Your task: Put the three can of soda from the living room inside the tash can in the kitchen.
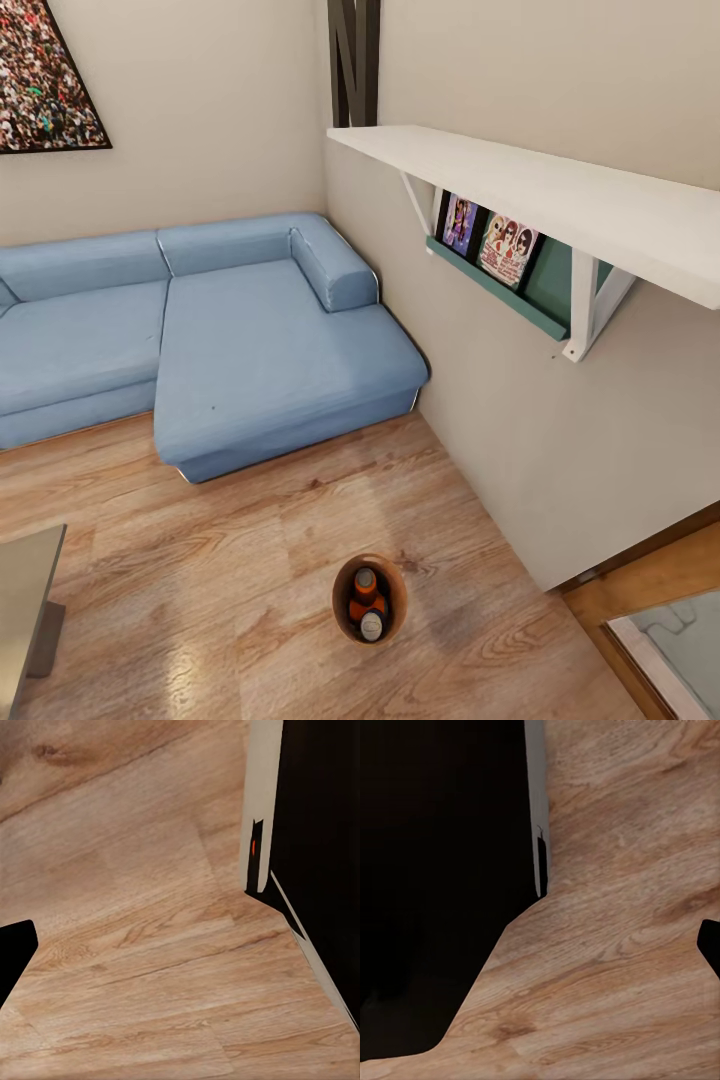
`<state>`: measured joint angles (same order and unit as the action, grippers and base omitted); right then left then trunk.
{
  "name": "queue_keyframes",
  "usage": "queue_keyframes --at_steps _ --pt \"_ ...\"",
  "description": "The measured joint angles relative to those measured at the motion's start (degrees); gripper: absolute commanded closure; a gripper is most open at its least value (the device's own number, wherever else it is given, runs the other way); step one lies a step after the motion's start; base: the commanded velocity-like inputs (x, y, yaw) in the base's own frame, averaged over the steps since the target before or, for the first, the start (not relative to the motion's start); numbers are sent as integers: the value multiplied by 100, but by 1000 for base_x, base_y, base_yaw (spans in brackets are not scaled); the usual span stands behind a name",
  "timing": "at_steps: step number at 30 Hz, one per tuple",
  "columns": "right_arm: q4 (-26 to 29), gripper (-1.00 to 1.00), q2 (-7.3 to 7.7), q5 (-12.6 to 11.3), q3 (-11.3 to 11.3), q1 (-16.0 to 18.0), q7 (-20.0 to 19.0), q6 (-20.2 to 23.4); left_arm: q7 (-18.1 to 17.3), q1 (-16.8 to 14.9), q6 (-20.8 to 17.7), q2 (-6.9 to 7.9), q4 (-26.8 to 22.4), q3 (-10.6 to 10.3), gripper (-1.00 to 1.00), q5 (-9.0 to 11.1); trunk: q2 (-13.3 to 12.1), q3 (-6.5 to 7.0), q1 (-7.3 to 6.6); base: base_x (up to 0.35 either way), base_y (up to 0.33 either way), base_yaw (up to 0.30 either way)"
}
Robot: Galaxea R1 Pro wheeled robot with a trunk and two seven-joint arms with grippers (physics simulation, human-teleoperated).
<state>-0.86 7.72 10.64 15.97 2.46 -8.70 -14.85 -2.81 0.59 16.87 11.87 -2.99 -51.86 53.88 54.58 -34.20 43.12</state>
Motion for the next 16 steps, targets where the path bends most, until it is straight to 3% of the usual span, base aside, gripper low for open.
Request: queue_keyframes --at_steps 16 --pt "-1 -100 -7 -2 4 0 0 0 0 -1 0 0 0 0 -100 0 0 0 0 0 0 0"
